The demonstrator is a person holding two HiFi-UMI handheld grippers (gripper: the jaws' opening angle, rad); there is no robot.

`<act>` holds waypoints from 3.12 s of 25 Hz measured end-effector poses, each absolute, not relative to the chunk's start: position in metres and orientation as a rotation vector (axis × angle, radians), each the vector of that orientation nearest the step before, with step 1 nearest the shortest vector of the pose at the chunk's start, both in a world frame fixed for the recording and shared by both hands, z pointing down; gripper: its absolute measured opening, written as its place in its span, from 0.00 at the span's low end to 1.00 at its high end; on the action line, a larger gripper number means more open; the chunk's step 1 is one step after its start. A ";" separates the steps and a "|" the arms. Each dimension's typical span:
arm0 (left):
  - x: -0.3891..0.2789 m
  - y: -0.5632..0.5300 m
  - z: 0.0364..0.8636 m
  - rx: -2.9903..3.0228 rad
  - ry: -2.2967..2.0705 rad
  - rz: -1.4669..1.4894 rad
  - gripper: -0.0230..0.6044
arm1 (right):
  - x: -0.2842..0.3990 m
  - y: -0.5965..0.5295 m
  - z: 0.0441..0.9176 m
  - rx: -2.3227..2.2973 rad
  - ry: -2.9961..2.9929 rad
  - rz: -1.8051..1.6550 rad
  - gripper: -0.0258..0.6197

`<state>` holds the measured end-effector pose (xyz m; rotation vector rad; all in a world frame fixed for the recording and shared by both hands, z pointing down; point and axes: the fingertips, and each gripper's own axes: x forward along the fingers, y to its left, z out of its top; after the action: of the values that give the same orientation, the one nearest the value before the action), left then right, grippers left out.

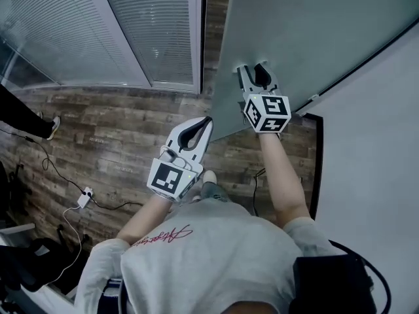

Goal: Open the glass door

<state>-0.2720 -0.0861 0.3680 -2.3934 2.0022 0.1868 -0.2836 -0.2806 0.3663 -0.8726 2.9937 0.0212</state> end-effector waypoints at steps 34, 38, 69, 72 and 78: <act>0.060 0.025 0.378 -2.458 1.941 0.203 0.06 | 0.031 -0.137 0.368 -0.585 3.004 -0.002 0.24; 0.094 0.024 0.371 -2.577 1.773 0.185 0.06 | 0.070 -0.127 0.363 -0.604 2.984 -0.007 0.24; 0.423 -0.045 0.374 -2.884 1.248 0.145 0.06 | 0.381 -0.155 0.362 -0.058 3.017 -0.004 0.25; 0.443 -0.047 0.374 -2.893 1.235 0.127 0.06 | 0.409 -0.164 0.359 -0.046 3.034 0.024 0.25; 0.467 -0.056 0.376 -2.894 1.243 0.087 0.06 | 0.457 -0.182 0.360 -0.015 3.057 0.057 0.26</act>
<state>0.4673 -0.0563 0.3757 -2.8943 1.2427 0.0867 0.4566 -0.1816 0.3599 -0.0150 3.0571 0.0575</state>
